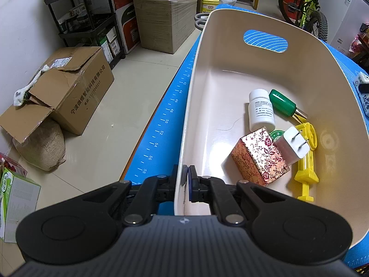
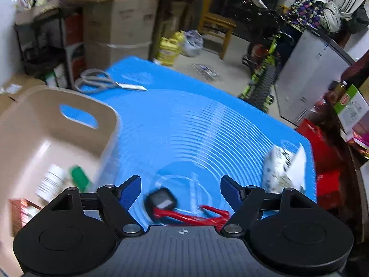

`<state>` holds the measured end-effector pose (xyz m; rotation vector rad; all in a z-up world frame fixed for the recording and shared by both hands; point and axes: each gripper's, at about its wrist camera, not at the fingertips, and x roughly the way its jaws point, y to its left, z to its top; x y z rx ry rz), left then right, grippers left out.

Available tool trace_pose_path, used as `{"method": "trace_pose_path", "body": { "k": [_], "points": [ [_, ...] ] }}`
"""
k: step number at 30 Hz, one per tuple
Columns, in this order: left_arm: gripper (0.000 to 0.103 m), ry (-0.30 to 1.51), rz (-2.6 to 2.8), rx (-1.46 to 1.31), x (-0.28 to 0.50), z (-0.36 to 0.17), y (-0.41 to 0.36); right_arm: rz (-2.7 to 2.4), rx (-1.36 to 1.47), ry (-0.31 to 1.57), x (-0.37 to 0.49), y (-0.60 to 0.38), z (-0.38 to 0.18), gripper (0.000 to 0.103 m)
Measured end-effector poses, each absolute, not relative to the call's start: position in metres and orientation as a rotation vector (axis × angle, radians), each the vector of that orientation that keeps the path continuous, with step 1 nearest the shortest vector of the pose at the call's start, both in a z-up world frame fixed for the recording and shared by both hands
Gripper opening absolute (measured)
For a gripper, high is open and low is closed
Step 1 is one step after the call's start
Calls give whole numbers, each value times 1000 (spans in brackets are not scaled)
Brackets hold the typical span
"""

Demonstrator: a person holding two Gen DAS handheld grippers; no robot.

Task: Organize rigid objects
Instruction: 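Move the right gripper to the red figure and grasp it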

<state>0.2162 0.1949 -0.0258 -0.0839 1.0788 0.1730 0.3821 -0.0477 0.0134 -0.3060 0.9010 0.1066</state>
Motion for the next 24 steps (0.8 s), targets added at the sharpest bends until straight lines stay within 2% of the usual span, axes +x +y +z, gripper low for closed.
{"method": "trace_pose_path", "body": {
  "k": [9, 19, 24],
  "points": [
    [9, 1079, 174, -83, 216, -26, 195, 24, -313, 1016, 390, -93, -38, 80],
    [9, 1078, 179, -75, 215, -25, 197, -104, 26, 1082, 403, -138, -66, 80],
    [10, 1078, 179, -75, 215, -25, 197, -134, 212, 1048, 405, -150, -77, 83]
  ]
}}
